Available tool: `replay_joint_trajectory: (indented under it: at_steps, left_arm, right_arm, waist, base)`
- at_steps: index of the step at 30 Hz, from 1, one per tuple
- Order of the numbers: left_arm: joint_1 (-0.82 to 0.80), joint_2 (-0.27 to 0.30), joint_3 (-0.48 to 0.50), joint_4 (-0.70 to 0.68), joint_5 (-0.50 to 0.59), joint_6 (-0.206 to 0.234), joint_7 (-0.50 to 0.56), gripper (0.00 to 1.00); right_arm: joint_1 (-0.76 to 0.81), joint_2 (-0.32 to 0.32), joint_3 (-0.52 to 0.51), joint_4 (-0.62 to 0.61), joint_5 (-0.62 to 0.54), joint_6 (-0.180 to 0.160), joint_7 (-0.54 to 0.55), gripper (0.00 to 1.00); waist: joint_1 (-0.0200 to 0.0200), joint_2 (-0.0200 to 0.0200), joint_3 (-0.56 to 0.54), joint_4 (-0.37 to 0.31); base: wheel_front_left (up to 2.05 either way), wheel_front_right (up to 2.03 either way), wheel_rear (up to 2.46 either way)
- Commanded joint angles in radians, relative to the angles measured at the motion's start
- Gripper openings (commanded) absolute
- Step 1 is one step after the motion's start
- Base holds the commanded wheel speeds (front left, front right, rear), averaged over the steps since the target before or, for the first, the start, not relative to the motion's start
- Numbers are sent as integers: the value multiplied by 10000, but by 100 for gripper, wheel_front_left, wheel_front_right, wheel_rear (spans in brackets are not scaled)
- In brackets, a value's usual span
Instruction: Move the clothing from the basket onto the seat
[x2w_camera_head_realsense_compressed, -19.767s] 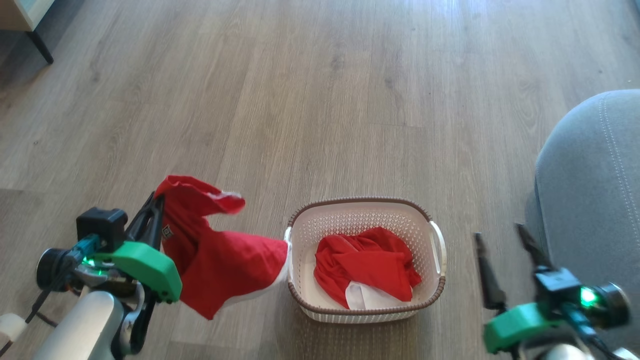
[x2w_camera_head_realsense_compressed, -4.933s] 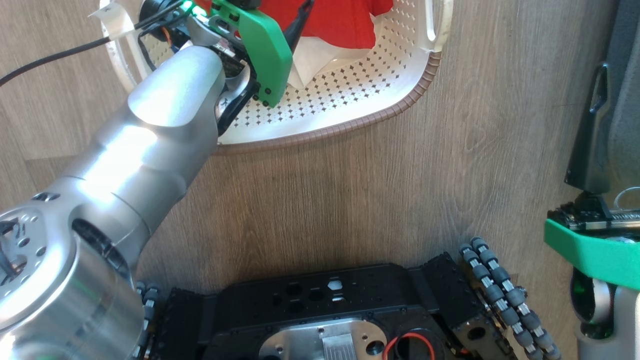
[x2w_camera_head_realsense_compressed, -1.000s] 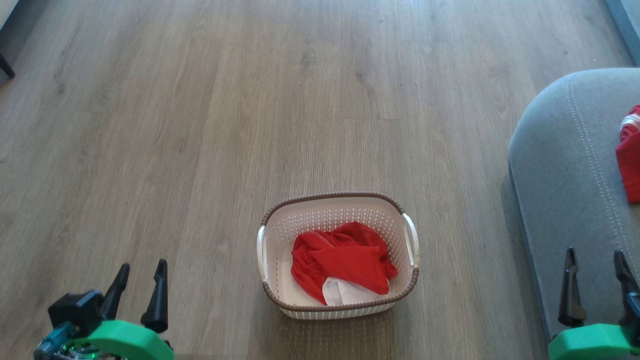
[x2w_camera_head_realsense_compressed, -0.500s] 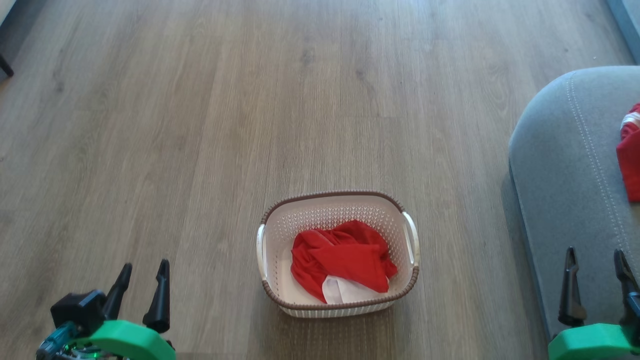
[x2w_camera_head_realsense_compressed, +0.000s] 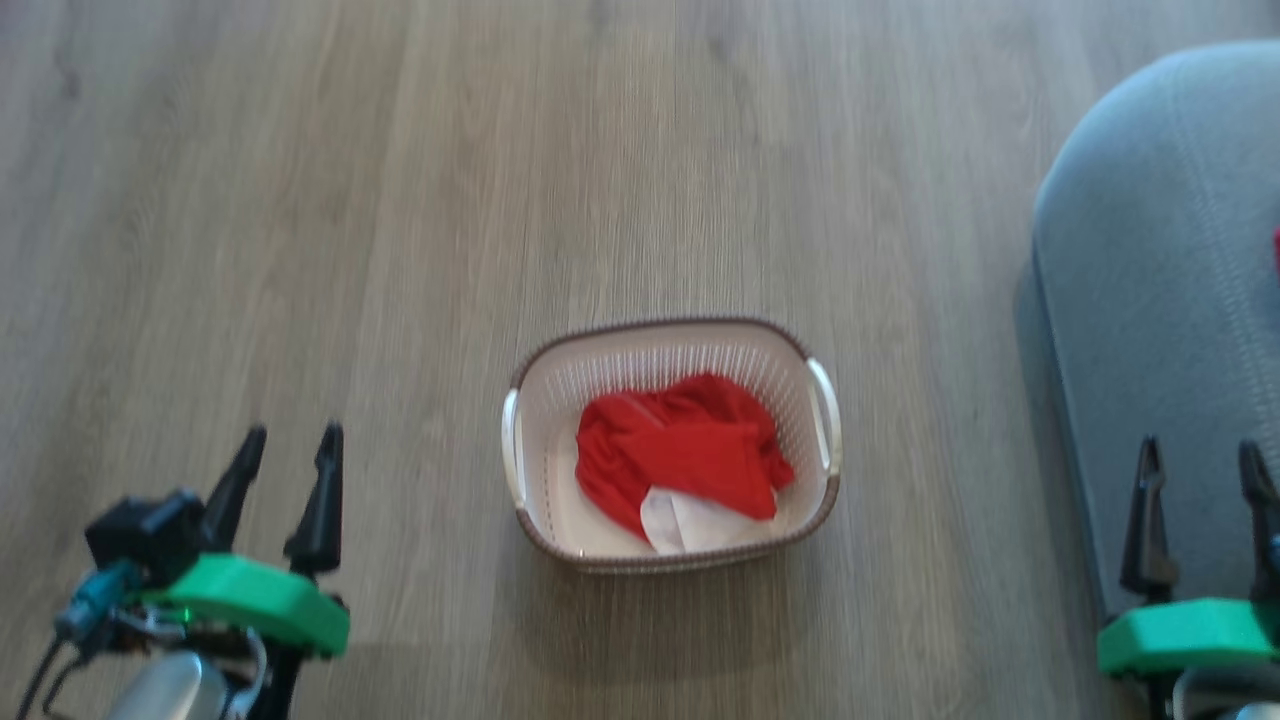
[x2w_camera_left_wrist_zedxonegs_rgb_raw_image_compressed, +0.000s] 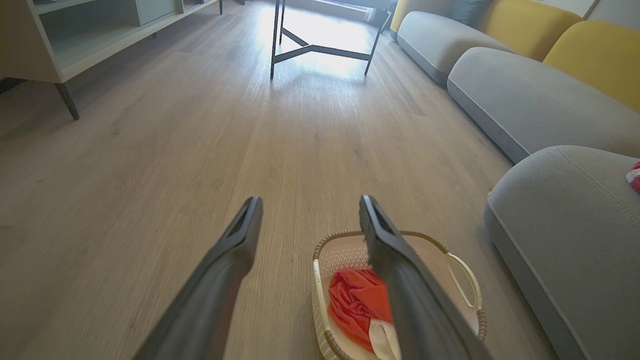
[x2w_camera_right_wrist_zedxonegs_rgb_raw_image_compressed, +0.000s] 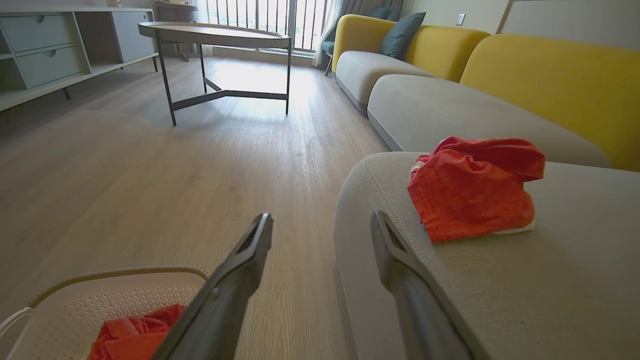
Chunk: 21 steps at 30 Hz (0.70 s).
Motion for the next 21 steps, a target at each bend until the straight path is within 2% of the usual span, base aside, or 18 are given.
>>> replay_joint_trajectory:
  at_steps: [1, 12, 21]
  left_arm:
    - [-688, 274, 428, -294, 75, -76, -50, 100]
    - [-2994, 262, 99, -22, 270, -1040, -31, 100]
    - [-4753, 49, -545, 525, 741, -1545, -36, 100]
  right_arm:
    - [-485, -131, 205, -399, 26, 69, -47, 100]
    - [-1705, -131, 140, -814, -89, 69, -47, 100]
    - [-2776, -131, 331, -922, 41, 69, -47, 100]
  waist:
    - [-1, 0, 498, 6]
    - [-1, 0, 2974, 146]
    - [-1, 0, 4670, -89]
  base:
    - [0, 0, 0]
    - [0, 0, 0]
    - [0, 0, 0]
